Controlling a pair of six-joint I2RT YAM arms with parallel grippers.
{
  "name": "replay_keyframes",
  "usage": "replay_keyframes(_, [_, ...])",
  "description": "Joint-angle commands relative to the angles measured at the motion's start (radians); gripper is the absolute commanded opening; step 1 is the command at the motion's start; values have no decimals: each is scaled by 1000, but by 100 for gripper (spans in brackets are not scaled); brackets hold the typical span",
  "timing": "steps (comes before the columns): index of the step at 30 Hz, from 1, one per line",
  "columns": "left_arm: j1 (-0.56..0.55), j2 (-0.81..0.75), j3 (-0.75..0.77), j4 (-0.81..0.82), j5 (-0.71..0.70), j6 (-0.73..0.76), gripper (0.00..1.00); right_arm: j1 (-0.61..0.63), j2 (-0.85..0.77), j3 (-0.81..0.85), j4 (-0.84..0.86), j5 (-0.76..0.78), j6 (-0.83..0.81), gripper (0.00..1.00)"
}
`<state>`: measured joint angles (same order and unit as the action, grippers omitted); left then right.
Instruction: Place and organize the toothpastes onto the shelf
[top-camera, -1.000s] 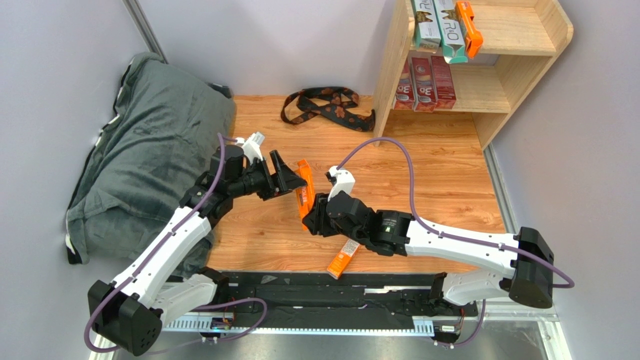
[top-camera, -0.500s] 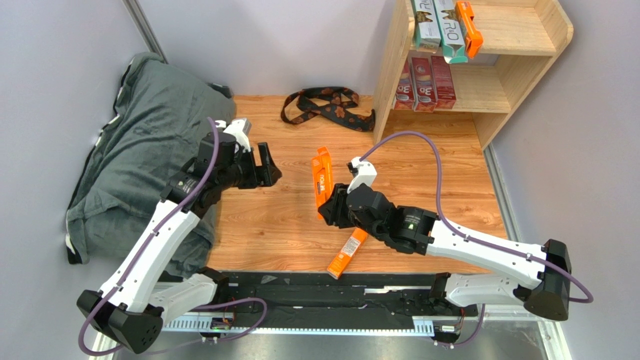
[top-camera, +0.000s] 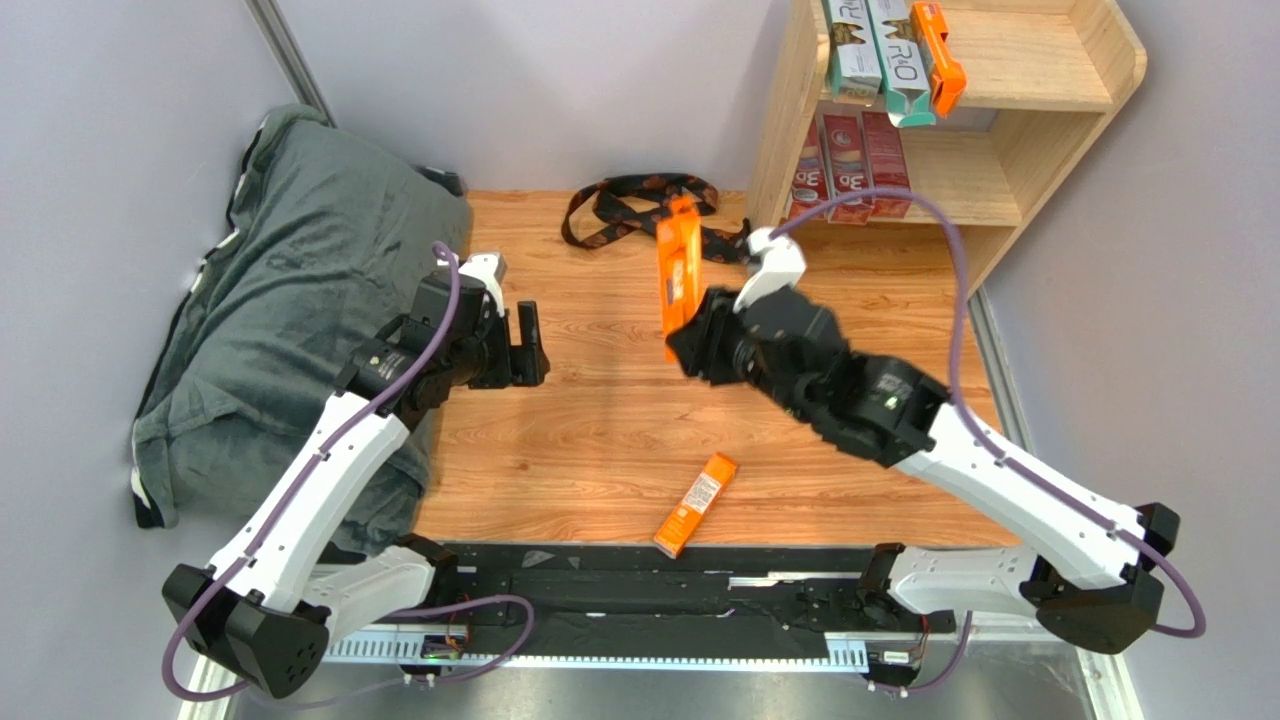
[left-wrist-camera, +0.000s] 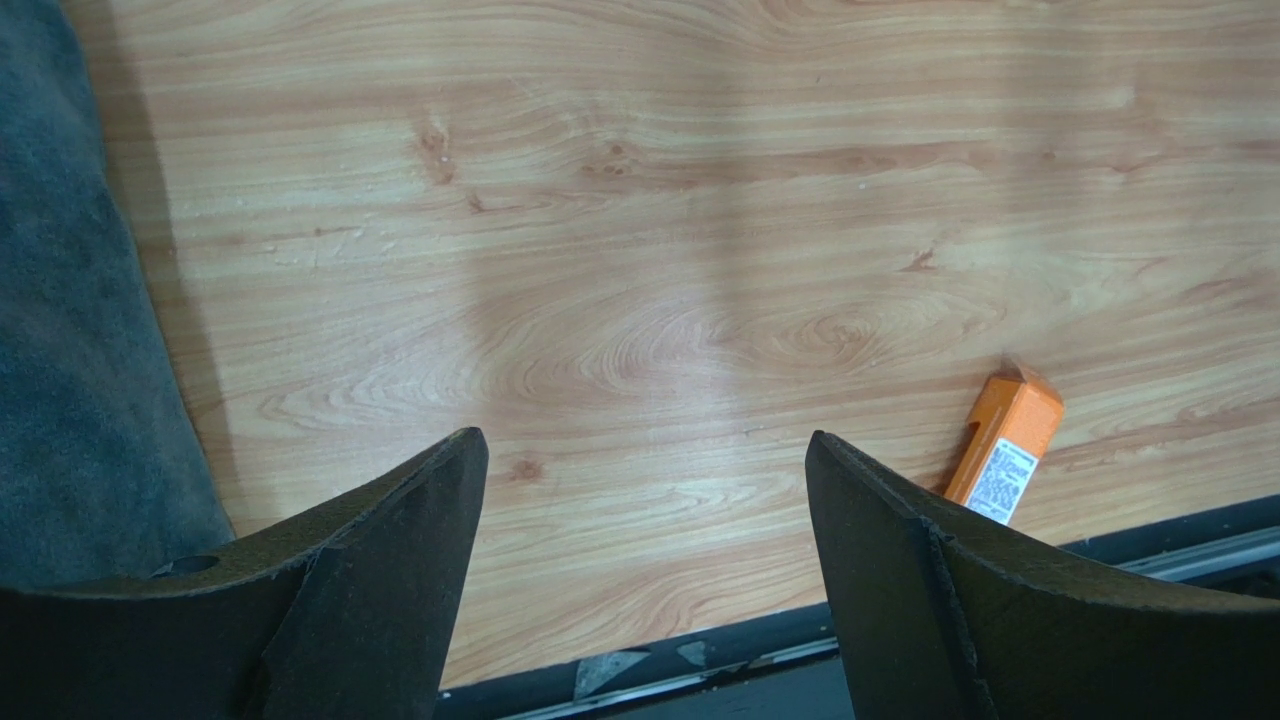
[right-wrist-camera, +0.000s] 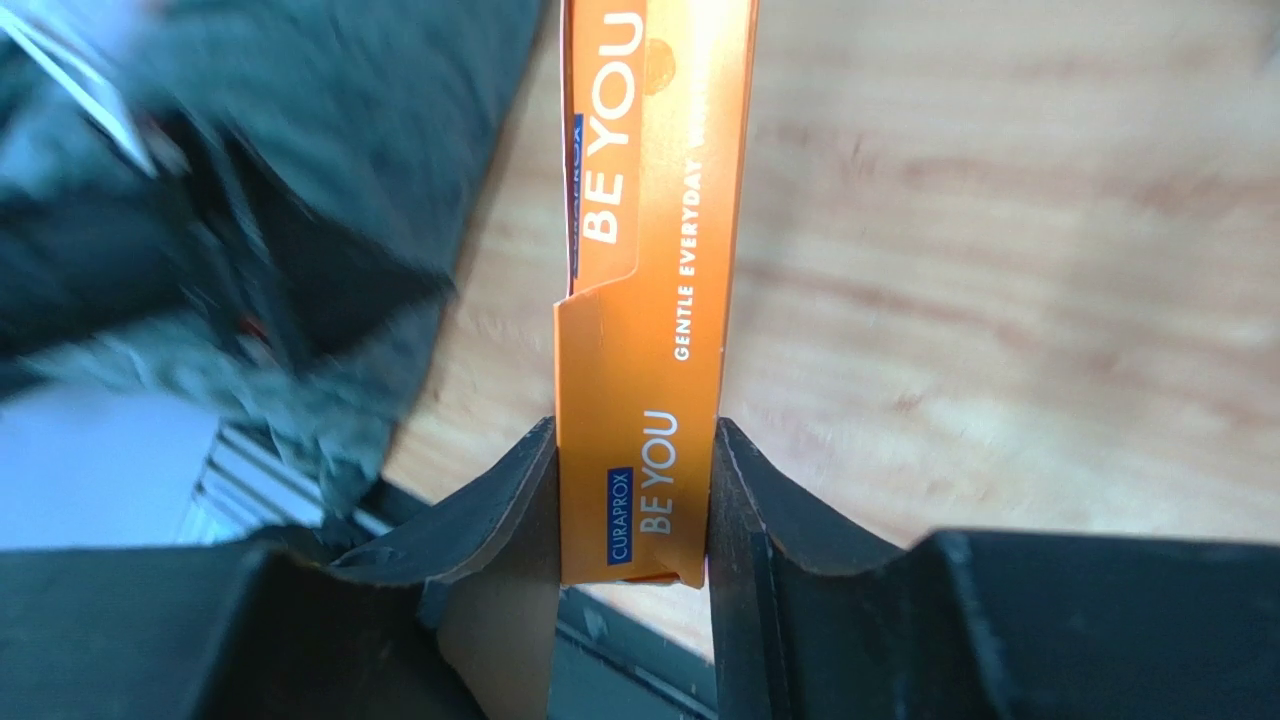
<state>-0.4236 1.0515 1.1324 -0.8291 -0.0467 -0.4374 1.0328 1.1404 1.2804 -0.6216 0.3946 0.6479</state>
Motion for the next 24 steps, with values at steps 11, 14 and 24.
replay_keyframes(11, [5,31,-57,35,21,39,87,-390,189,745,-176,-100,-347,37])
replay_keyframes(14, [5,41,-63,41,22,40,87,-471,257,919,-207,-122,-381,38])
replay_keyframes(24, [5,61,-85,51,10,65,87,-825,346,1084,-193,-224,-375,40])
